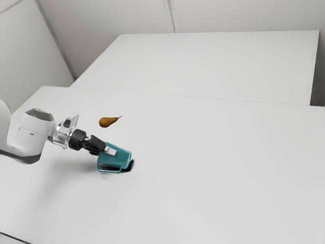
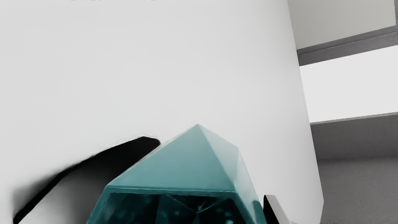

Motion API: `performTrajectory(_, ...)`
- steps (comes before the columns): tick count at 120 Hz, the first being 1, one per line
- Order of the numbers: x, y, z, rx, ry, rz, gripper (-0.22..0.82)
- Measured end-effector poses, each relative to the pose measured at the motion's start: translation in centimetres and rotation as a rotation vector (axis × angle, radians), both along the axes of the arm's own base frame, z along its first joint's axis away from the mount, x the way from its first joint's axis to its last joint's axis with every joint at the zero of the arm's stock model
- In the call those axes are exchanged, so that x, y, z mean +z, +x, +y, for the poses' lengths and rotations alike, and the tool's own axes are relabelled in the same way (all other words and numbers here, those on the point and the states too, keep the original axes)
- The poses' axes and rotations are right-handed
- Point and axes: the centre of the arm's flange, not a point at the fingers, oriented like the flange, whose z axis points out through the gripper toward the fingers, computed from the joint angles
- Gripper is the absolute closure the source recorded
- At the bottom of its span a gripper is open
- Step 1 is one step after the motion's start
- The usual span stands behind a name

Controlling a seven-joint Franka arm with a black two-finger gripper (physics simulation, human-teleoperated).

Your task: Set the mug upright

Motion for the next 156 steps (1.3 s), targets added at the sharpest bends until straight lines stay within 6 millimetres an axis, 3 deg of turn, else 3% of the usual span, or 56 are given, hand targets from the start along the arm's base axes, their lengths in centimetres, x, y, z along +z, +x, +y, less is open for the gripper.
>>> performTrajectory(23, 0.7, 0.4, -0.7, -0.031, 0.012, -0.042, 0.76)
performTrajectory(35, 2.0, 0.8, -1.6, -0.06, 0.04, -0.079, 0.76)
performTrajectory(57, 5.5, 2.1, -5.4, -0.187, 0.216, -0.167, 0.77)
performTrajectory(98, 8.3, 2.5, -11.6, -0.403, 0.674, -0.247, 0.78)
performTrajectory(139, 8.9, 2.8, -17.8, -0.486, 0.97, -0.296, 0.78)
performTrajectory(156, 8.5, 2.4, -18.1, -0.446, 1.029, -0.273, 0.78)
